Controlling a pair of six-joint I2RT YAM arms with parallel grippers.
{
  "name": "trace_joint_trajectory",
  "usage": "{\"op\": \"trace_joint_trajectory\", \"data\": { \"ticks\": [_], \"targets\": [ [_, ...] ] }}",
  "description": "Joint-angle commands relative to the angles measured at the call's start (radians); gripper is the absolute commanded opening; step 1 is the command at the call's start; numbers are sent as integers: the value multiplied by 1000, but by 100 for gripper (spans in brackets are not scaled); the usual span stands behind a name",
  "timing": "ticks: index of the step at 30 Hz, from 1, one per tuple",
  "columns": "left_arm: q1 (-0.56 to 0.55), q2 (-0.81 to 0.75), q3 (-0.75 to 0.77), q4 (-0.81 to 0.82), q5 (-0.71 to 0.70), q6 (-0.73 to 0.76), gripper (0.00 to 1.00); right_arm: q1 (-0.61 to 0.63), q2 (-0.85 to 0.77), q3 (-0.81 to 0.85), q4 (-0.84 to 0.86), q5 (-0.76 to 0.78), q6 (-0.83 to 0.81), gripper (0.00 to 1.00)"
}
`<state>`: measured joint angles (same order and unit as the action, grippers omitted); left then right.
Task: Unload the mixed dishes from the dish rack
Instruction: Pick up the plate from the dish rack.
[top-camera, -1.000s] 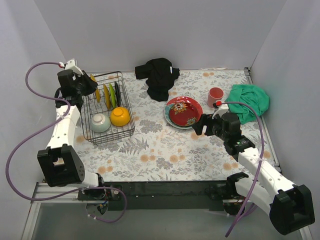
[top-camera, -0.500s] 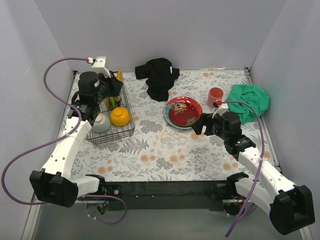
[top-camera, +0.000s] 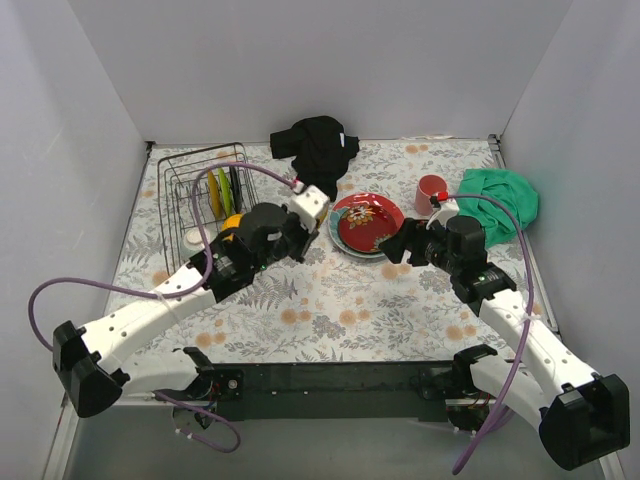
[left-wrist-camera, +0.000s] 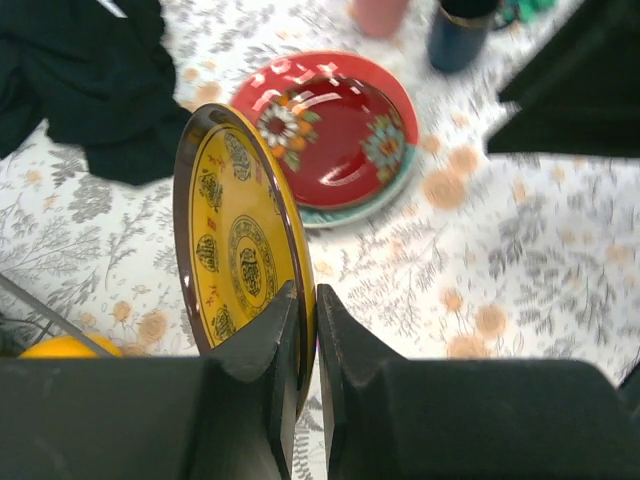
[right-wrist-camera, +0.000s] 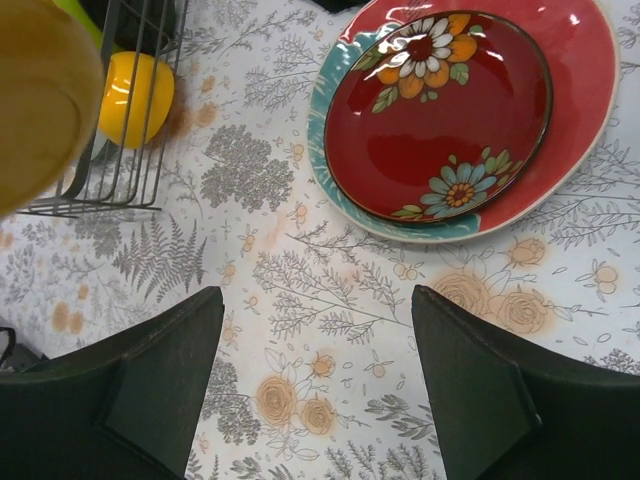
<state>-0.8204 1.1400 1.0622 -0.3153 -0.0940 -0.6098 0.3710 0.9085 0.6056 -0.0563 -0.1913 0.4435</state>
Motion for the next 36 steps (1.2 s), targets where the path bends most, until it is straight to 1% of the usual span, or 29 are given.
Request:
{"op": "trace_joint_trajectory", "data": {
  "ticks": [1,2,3,5,6,7,9,10,12,18,24,26,30,31,33,34,36],
  "targets": [
    [-181,16,-37,15,-203,129,0,2,-17,62,-7,-56,64,84],
    [-206,30,-48,16,-226,140,0,3,-17,63,-8,-60,70,84],
    [-253,47,-51,16,-278,150,0,2,-16,68,-16,-62,84,84],
    [-295,98,-57,18,-326,176,0,2,-16,75,-17,-69,96,84],
    [-339,115,-57,19,-351,183,0,2,-16,79,-22,-73,110,84],
    [-362,128,-57,28,-405,191,0,2,-13,86,-27,-79,116,84],
    [-422,176,-57,44,-446,217,0,2,-8,95,-36,-88,126,84],
    [-439,194,-57,64,-479,225,0,2,0,106,-48,-94,132,84],
    [-474,236,-57,79,-498,245,0,2,9,111,-59,-100,138,84],
    [-548,319,-47,140,-546,289,0,2,46,106,-65,-128,152,84],
    [-583,386,-30,197,-572,340,0,2,136,92,-73,-201,153,82],
    [-588,402,-25,211,-576,357,0,2,159,89,-77,-224,146,80],
    [-597,414,-25,235,-579,370,0,2,219,82,-77,-263,138,70],
    [-599,417,-25,237,-576,370,0,2,228,79,-77,-281,136,64],
    [-600,423,-30,240,-575,370,0,3,246,77,-74,-298,135,57],
    [-599,425,-31,243,-576,370,0,2,250,74,-71,-309,135,47],
    [-599,428,-36,246,-576,369,0,2,257,74,-68,-312,135,36]
  ]
}}
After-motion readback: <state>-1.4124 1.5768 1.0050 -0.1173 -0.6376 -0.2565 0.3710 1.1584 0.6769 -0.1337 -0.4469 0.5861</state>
